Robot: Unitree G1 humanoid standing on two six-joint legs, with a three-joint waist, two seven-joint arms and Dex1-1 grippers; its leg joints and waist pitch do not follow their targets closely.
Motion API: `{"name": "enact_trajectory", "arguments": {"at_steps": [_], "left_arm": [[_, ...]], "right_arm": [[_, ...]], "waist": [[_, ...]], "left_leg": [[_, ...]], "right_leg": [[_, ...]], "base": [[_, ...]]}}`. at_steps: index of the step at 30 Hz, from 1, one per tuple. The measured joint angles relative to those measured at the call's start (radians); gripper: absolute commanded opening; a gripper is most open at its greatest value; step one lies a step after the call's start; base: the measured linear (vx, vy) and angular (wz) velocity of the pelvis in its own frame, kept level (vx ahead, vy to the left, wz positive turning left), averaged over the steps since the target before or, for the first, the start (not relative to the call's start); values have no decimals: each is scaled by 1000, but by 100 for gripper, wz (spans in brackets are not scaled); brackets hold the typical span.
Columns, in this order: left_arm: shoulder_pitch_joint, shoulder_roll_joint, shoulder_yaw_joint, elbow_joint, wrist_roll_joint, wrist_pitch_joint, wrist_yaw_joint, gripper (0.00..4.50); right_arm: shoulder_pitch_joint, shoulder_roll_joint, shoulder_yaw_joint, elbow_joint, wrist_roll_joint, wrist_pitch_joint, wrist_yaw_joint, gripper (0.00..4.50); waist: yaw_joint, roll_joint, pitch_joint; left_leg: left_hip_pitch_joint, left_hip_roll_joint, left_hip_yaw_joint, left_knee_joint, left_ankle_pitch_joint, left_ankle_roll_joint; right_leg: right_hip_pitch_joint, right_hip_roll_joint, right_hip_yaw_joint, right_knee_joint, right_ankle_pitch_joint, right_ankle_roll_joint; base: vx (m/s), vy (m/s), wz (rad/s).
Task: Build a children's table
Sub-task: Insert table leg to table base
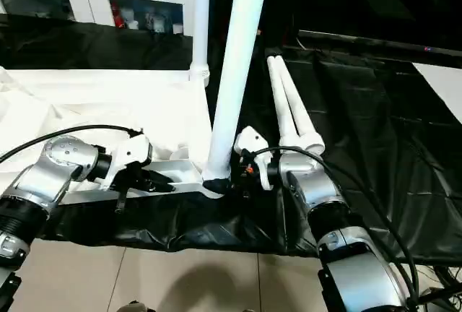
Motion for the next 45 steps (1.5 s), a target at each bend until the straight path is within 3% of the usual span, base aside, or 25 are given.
{"name": "enact_trajectory", "arguments": {"at_steps": [3,11,14,19,23,31,39,41,43,45], "left_arm": [[0,-1,1,0,1,0,0,0],[4,-31,19,0,4,31,47,0],[0,-97,30,3,22,78,150,0],[-8,-191,37,6,64,156,327,0],[-17,-289,36,7,86,207,457,0],[-15,-297,21,0,102,179,488,0],[38,-231,20,-61,106,82,456,0],[43,-212,29,-66,93,76,427,55],[61,-186,60,-89,43,67,374,55],[72,-156,78,-123,-3,65,319,84]], "right_arm": [[1,2,0,-1,0,1,-5,389],[12,46,-31,-6,8,22,-87,329],[17,108,-91,4,11,40,-274,294],[8,179,-173,45,15,38,-546,277],[-18,288,-185,84,34,28,-677,275],[-19,309,-225,99,58,17,-739,274],[-4,309,-221,83,66,-10,-682,274],[-5,297,-216,83,73,-10,-654,274],[-6,282,-213,82,83,-7,-607,274],[-6,241,-213,70,91,10,-553,274]], "waist": [[0,0,0],[-1,0,0],[1,0,0],[-4,3,-1],[-4,5,-1],[1,5,-1],[-4,8,1],[-4,9,1],[-5,8,2],[-5,6,3]], "left_leg": [[0,0,0,0,0,0],[2,0,0,1,0,0],[3,0,0,1,0,0],[14,-1,3,0,0,0],[15,-2,2,-3,0,0],[11,-3,2,-3,0,0],[10,-3,2,-12,1,-2],[8,-3,2,-13,2,-3],[7,-2,2,-13,2,-4],[5,-2,2,-11,3,-3]], "right_leg": [[0,0,0,0,0,0],[1,0,0,1,0,0],[3,-1,0,1,0,0],[12,-1,4,1,1,0],[12,-1,3,0,0,1],[12,-2,4,-1,0,2],[5,-1,3,-1,0,2],[4,0,3,-1,0,2],[2,0,3,-1,0,1],[2,0,3,-2,0,1]], "base": [[0,0,0],[0,0,0],[0,0,0],[0,0,0],[0,0,0],[0,0,0],[0,0,0],[0,0,0],[0,0,0],[0,0,0]]}}
